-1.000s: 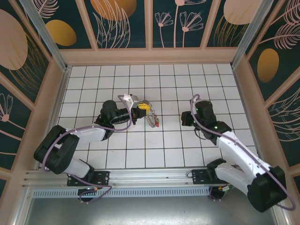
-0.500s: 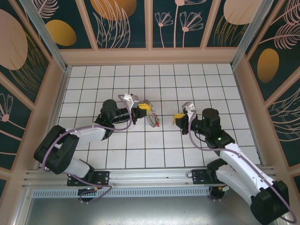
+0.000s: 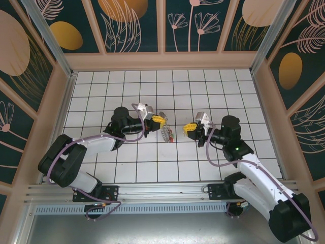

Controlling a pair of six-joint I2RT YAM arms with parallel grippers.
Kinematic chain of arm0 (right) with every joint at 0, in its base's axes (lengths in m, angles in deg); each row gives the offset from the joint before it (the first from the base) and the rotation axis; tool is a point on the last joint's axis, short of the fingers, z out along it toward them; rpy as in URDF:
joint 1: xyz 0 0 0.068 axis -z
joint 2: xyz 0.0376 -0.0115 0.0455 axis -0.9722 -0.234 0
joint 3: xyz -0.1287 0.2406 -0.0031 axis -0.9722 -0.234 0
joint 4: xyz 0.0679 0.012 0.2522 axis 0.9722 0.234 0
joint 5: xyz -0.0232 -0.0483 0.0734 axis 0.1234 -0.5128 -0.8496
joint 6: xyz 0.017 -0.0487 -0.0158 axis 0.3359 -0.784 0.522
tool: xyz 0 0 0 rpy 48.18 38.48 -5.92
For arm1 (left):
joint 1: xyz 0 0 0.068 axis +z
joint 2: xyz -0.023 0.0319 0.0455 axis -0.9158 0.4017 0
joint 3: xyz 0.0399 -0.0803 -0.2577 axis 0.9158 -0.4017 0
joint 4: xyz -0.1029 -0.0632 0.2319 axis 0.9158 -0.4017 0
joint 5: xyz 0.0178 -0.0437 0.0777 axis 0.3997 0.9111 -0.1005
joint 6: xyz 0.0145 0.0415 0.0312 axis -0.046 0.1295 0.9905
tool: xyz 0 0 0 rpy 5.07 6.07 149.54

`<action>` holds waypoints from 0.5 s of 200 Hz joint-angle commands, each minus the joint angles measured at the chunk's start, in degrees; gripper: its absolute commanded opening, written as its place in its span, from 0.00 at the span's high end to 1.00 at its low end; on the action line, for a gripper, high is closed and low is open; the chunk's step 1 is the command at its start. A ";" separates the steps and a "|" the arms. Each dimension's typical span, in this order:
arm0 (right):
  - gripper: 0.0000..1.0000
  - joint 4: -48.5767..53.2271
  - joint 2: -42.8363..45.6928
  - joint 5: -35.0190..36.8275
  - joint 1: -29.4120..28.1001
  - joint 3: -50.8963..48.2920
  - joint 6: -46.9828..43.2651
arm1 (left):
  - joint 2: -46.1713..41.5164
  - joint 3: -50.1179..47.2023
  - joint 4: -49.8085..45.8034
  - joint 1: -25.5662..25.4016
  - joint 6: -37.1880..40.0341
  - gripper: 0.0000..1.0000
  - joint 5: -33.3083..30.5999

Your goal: Put the keys on the keyring

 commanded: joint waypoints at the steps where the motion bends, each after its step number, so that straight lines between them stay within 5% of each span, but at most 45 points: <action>1: 1.00 -4.26 -0.70 -6.90 1.47 -0.64 -1.69 | 0.20 1.71 0.61 -0.53 1.55 1.00 2.26; 51: 1.00 -5.12 -3.30 -10.83 2.59 0.34 -1.69 | 0.37 1.86 0.01 -0.72 2.19 1.00 2.89; 100: 1.00 -9.67 -5.39 -2.72 0.78 1.31 -2.55 | 0.55 2.32 -1.09 -1.19 2.87 1.00 4.02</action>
